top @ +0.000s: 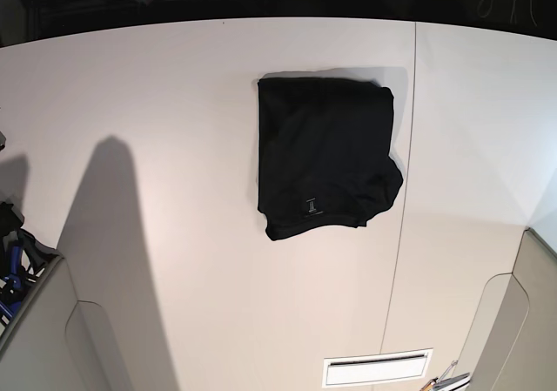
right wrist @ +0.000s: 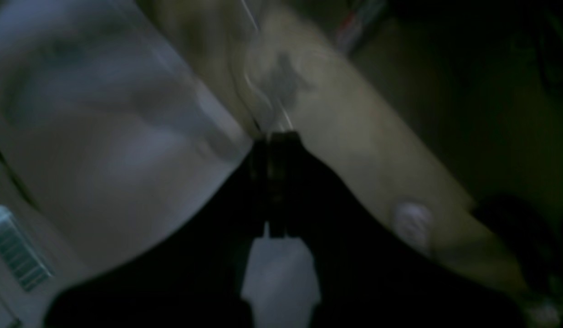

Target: Fold the T-shirt properly

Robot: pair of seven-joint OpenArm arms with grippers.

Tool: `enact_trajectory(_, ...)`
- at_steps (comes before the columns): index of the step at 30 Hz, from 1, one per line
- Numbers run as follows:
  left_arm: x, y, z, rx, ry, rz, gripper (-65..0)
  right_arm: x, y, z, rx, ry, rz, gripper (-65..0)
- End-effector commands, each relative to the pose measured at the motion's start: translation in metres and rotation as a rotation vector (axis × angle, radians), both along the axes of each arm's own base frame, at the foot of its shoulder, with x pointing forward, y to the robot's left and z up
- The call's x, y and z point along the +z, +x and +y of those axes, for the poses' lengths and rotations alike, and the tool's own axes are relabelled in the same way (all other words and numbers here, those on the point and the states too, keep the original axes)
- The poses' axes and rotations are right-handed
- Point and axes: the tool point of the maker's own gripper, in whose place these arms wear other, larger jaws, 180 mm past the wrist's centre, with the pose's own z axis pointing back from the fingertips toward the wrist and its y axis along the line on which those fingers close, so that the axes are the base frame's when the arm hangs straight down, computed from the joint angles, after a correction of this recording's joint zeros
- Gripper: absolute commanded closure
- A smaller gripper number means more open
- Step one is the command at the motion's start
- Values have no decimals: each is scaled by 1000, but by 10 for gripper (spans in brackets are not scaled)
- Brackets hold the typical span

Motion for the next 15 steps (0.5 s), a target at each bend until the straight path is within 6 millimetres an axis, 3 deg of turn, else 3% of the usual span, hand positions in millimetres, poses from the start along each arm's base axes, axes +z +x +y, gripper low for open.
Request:
enact_trajectory(1, -1, -13, 8, -19, 15, 41, -1, -5, -5, 0, 22, -5, 6, 0)
enact_trajectory(5, -20, -12, 9, -23, 43, 91, -1, -27, -20, -12, 84, -72, 60, 0)
enact_trajectory(11, -46, 6, -4, 18, 107, 120, -1, -52, -4, -41, 73, -176, 88, 0)
enact_trajectory(15, -54, 11, -13, 2, 101, 131, -1, -62, 5, -51, 71, -225, 78, 0)
